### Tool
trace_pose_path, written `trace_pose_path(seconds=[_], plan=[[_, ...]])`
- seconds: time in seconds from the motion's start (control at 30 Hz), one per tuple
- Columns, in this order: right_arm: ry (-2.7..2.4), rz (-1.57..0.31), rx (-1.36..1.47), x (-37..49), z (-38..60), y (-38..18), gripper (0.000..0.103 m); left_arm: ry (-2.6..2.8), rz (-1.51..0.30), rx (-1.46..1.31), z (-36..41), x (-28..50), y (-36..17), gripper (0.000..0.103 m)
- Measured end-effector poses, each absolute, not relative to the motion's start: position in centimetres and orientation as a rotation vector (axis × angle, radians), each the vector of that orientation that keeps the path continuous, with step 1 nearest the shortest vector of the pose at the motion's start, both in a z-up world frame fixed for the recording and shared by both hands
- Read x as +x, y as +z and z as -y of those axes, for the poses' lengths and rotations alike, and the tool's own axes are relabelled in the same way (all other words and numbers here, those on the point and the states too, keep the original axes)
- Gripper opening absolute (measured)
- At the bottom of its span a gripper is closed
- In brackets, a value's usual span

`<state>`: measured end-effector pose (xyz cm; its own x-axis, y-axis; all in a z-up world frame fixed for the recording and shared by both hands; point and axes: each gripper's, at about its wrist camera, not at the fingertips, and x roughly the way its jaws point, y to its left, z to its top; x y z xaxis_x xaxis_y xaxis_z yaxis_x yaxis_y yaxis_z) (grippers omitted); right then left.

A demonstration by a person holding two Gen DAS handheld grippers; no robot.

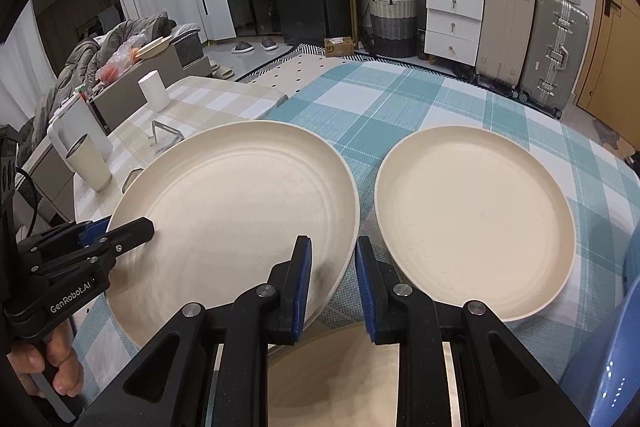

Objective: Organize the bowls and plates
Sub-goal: 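Lift the cream plate with both tools and carry it over another cream plate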

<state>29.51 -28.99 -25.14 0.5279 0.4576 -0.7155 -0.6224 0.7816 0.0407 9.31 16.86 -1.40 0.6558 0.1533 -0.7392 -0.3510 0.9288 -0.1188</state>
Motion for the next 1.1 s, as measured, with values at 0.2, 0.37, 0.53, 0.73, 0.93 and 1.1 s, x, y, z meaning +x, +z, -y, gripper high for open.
trace_pose_path(seconds=[0.2,0.37,0.53,0.73,0.93,1.1], plan=[[0.634,-0.767,-0.229,28.6,30.1,-24.0,0.023,0.269,-0.792,-0.245,-15.8,9.1,-0.3,0.024],[0.618,-0.751,-0.225,27.6,31.3,-22.8,0.023,0.248,-0.774,-0.232,-14.9,8.6,0.7,0.024],[0.598,-0.743,-0.217,26.8,32.4,-21.9,0.023,0.231,-0.759,-0.211,-13.6,8.2,1.8,0.024],[0.574,-0.731,-0.198,25.6,34.0,-20.9,0.023,0.198,-0.745,-0.191,-11.9,7.7,2.9,0.024],[0.54,-0.725,-0.182,24.4,35.9,-20.0,0.023,0.151,-0.745,-0.172,-9.9,7.4,3.7,0.024],[0.511,-0.72,-0.169,23.4,37.5,-19.1,0.023,0.121,-0.742,-0.147,-8.4,7.2,4.3,0.024]])
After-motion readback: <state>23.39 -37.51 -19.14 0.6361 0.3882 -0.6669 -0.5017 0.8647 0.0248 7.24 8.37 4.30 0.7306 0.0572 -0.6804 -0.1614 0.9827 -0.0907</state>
